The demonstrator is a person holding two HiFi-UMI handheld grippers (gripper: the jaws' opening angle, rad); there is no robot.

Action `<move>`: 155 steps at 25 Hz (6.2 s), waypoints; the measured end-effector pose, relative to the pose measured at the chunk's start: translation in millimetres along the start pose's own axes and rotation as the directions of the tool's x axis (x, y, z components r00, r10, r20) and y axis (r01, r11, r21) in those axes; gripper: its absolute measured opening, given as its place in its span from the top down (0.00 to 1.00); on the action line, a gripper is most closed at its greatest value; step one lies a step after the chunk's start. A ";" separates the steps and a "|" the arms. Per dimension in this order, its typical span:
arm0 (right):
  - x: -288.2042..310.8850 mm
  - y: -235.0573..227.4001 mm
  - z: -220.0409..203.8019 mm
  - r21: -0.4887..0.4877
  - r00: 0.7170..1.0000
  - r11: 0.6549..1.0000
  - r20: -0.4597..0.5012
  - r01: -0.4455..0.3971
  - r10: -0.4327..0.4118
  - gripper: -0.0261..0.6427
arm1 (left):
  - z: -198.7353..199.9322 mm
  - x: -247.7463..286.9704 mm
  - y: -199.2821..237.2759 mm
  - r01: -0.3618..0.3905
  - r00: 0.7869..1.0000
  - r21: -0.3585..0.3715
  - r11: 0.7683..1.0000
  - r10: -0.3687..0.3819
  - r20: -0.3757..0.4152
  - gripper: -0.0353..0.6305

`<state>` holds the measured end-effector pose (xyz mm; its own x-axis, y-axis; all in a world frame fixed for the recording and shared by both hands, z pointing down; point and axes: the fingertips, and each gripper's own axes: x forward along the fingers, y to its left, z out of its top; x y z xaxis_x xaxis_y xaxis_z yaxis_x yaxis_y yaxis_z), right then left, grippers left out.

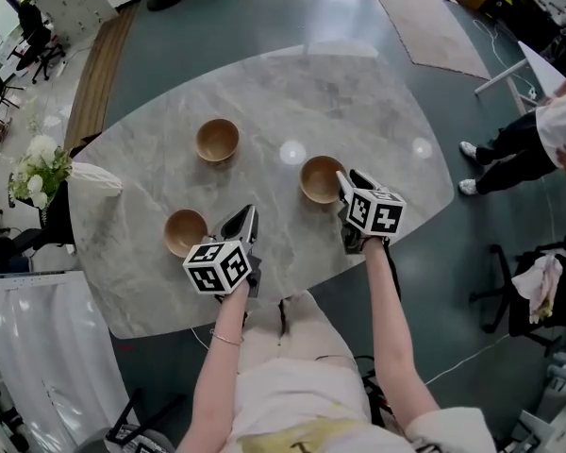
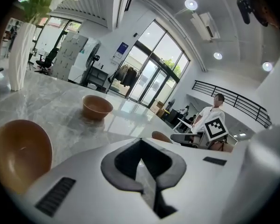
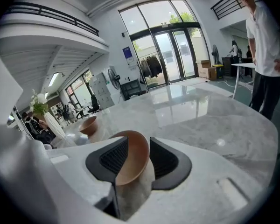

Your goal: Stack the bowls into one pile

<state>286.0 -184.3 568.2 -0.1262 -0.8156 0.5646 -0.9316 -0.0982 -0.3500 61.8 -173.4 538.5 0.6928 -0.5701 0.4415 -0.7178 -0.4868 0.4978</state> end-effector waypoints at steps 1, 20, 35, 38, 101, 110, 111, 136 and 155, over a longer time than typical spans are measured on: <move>4.9 -2.3 -3.6 0.009 1.000 1.000 -0.020 0.002 -0.002 0.77 | -3.5 3.0 1.2 0.000 1.000 -0.006 1.000 0.000 -0.015 0.95; 36.5 -9.5 -19.4 0.035 0.991 0.999 -0.132 0.040 -0.036 0.92 | -16.0 16.4 17.1 -0.013 0.998 -0.056 0.998 0.010 -0.060 0.95; 43.5 55.9 11.3 0.071 0.992 0.993 -0.080 -0.096 0.101 0.92 | 8.9 -23.5 35.9 -0.061 0.995 -0.104 0.993 0.068 0.070 0.95; 49.4 74.3 20.3 0.071 0.986 0.986 -0.059 -0.152 0.156 0.92 | 16.6 -31.0 38.9 -0.070 0.992 -0.109 0.991 0.081 0.097 0.95; 200.1 227.2 43.1 -0.281 0.966 0.926 -0.128 -0.252 0.224 0.88 | 65.5 -46.1 115.3 -0.169 0.956 -0.224 0.960 0.215 0.201 0.95; 187.8 224.7 43.0 -0.270 0.964 0.926 -0.101 -0.264 0.246 0.73 | 67.8 -49.0 113.1 -0.169 0.954 -0.214 0.962 0.215 0.211 0.95; 184.6 225.0 43.9 -0.258 0.962 0.927 -0.097 -0.272 0.255 0.73 | 68.8 -50.5 112.0 -0.170 0.953 -0.211 0.963 0.215 0.214 0.95; 59.5 271.6 -28.0 -0.296 0.859 0.807 -0.189 -0.511 0.475 0.95 | 22.3 -187.6 116.6 -0.342 0.858 -0.230 0.911 0.403 0.320 0.95; 71.5 331.5 -110.5 -0.209 0.751 0.747 -0.404 -0.632 0.522 0.77 | -36.0 -207.2 150.5 -0.394 0.846 -0.342 0.853 0.482 0.227 0.95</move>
<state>-69.6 -212.1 575.1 -0.7191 -0.4334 0.5432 -0.6870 0.5610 -0.4619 -187.3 -104.7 548.8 0.2242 -0.8676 0.4438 -0.8620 0.0358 0.5056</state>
